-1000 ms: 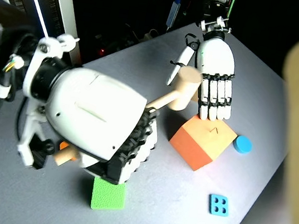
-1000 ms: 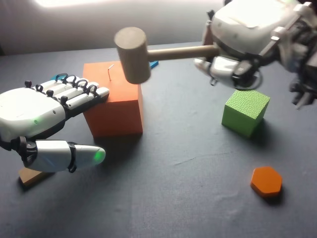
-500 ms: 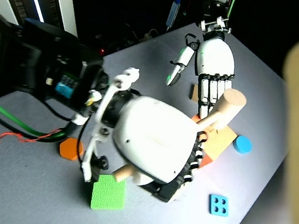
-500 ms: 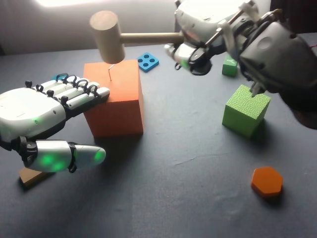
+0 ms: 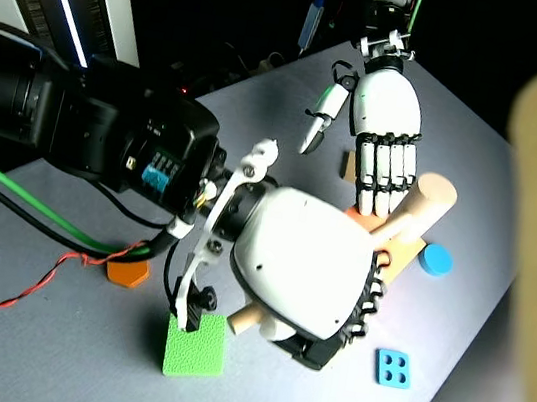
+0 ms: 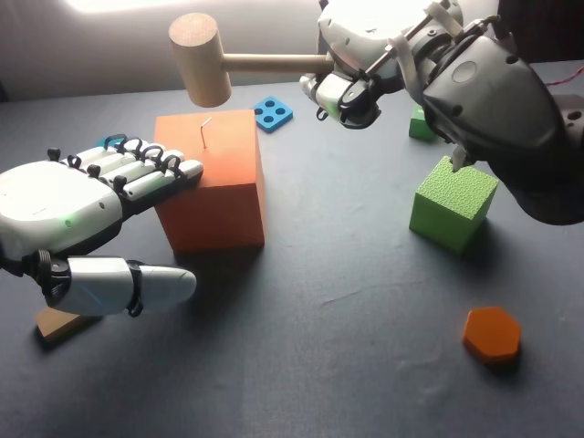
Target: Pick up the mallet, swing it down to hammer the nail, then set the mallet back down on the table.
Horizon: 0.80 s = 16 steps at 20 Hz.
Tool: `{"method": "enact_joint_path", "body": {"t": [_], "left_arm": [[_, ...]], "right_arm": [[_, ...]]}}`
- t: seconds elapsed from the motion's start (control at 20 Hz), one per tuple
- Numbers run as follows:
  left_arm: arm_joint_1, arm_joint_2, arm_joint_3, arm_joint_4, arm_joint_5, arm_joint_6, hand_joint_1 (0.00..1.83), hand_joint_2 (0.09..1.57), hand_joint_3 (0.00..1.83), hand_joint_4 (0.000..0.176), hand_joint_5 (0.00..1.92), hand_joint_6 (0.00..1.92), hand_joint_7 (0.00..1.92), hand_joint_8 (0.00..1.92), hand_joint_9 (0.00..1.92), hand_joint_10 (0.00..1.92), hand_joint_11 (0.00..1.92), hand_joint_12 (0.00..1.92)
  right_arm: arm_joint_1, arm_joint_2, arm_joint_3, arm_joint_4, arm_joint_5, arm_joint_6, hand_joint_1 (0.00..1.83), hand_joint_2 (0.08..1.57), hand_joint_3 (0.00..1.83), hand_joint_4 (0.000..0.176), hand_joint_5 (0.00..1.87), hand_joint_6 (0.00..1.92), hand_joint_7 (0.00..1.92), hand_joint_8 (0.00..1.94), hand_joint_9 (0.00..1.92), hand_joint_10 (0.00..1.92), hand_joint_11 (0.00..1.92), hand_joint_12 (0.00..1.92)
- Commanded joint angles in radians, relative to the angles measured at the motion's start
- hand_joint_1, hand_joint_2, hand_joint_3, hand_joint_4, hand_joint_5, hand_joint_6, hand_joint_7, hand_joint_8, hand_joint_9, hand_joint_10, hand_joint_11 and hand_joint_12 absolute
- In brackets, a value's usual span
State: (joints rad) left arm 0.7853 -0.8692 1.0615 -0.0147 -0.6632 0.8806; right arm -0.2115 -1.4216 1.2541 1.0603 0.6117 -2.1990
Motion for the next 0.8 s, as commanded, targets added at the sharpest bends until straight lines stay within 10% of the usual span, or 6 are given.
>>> {"method": "enact_joint_path", "body": {"t": [0.0, 0.45, 0.75], "left_arm": [[-0.007, -0.006, 0.005, -0.004, -0.057, -0.005, 0.0, 1.16, 0.0, 0.0, 0.0, 0.0, 0.0, 0.0, 0.0, 0.0, 0.0, 0.0], [-0.007, -0.009, 0.008, -0.004, -0.057, -0.009, 0.0, 1.16, 0.0, 0.0, 0.0, 0.0, 0.0, 0.0, 0.0, 0.0, 0.0, 0.0], [-0.008, -0.009, 0.009, -0.004, -0.057, -0.009, 0.0, 1.16, 0.0, 0.0, 0.0, 0.0, 0.0, 0.0, 0.0, 0.0, 0.0, 0.0]], "right_arm": [[-0.001, 0.002, 0.007, -0.058, 0.054, 0.002, 0.22, 1.57, 0.05, 0.0, 1.05, 1.92, 1.28, 1.94, 1.35, 1.92, 1.36, 1.92], [-0.049, -0.001, 0.04, 0.03, -0.05, -0.084, 0.2, 1.57, 0.04, 0.0, 1.06, 1.92, 1.27, 1.94, 1.34, 1.92, 1.35, 1.92], [-0.011, 0.117, -0.096, -0.037, -0.011, -0.035, 0.21, 1.57, 0.05, 0.0, 1.08, 1.92, 1.31, 1.94, 1.37, 1.92, 1.39, 1.92]]}}
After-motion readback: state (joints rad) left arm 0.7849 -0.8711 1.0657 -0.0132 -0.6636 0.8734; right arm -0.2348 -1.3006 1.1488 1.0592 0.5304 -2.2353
